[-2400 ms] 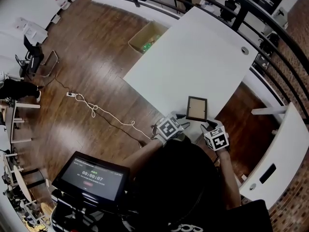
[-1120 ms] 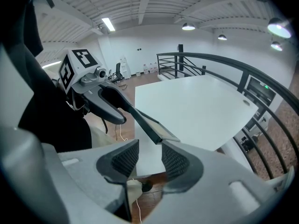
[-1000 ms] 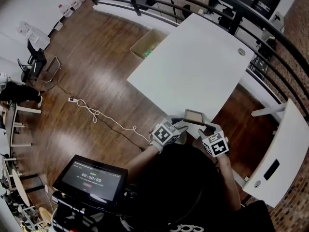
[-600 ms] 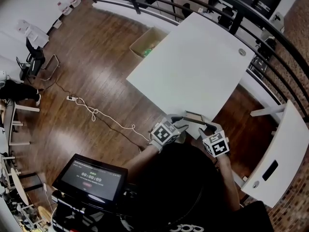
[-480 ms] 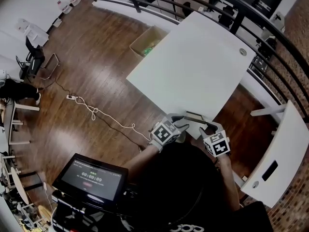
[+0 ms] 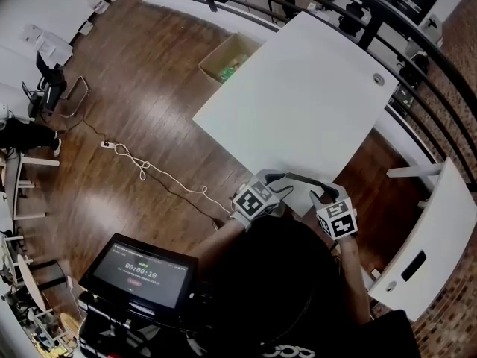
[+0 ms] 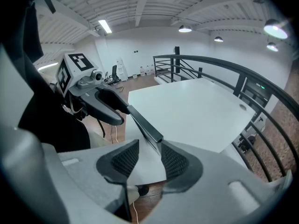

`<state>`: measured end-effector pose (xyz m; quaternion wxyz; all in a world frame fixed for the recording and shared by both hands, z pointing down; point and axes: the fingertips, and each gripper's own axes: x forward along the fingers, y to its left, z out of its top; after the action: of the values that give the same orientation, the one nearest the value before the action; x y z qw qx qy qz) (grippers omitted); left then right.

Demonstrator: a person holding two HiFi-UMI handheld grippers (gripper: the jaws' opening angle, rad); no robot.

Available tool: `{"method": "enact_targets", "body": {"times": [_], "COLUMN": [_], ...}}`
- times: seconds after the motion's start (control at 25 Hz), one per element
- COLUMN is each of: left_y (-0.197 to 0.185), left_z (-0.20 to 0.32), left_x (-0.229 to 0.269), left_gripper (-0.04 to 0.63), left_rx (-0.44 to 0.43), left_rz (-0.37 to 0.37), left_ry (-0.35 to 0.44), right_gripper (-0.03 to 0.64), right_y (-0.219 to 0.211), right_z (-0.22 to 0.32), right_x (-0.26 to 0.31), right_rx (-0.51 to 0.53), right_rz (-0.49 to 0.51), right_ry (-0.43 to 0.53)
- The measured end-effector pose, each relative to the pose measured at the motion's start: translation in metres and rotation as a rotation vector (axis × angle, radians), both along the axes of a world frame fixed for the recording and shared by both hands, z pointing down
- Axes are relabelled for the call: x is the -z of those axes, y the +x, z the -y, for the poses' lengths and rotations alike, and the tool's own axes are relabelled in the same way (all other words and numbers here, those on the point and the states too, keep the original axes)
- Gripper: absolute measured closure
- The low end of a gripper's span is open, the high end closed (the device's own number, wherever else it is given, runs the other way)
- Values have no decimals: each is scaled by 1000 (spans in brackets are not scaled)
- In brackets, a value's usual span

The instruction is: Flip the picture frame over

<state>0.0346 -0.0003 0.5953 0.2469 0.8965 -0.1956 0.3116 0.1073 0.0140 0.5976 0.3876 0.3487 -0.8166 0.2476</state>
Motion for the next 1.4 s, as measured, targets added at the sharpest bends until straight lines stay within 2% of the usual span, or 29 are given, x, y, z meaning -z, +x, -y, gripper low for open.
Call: {"method": "enact_targets", "body": {"times": [0.84,1.4], "left_y": [13,14], "left_z": [57,94], "left_x": [-7,-26], "left_gripper": [428,430], "left_rx": [-11,-81], "left_rz": [5,32], "left_ry": [-30,-115], "right_gripper": [483,483], "right_y": [14,17], "right_z": [58,103], "right_x": [-6,-27], "right_rx": [-34,-76], "right_rz": [6,-19], "right_ry": [-9,-84]}}
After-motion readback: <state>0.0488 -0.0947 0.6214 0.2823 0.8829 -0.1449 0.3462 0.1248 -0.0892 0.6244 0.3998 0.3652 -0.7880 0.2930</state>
